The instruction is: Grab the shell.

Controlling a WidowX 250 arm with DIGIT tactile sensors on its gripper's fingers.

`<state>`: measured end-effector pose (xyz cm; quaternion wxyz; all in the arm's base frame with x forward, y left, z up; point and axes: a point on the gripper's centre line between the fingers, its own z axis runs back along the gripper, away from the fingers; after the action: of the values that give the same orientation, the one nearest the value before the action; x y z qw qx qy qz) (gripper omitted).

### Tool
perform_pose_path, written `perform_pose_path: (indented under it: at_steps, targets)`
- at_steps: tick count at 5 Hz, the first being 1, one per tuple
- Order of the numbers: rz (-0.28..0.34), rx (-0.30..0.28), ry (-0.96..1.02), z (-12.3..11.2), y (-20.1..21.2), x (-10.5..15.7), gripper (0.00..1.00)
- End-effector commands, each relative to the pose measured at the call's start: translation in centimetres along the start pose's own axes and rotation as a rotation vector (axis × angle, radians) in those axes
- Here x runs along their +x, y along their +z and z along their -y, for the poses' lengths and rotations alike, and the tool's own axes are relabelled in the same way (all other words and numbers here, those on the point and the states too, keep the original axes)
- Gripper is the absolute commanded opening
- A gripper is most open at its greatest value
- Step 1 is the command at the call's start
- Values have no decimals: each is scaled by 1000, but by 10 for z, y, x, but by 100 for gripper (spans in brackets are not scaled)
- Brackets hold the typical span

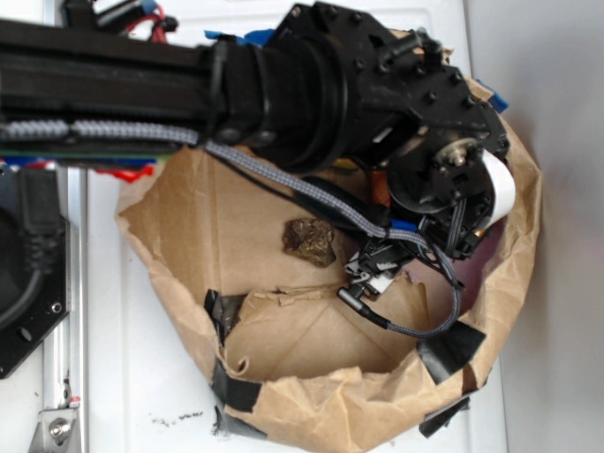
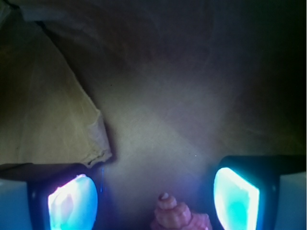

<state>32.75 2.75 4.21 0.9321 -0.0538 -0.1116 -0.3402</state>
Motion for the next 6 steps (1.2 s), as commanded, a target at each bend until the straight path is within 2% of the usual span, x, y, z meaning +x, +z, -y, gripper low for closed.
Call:
perform_pose_path:
  at_steps: [1,2,3,4,5,6]
  targets:
    - [48,49,-10,0,22,4,100]
    - [33,51,-5,-1,19,5,100]
    - [-15,128,-59,3,4,-1,100]
    - [-51,130,-92,-2,-6,-5,100]
    - [-73,102,-84,-5,-16,-6,100]
    - [-62,108,-69,-4,-17,-5,0]
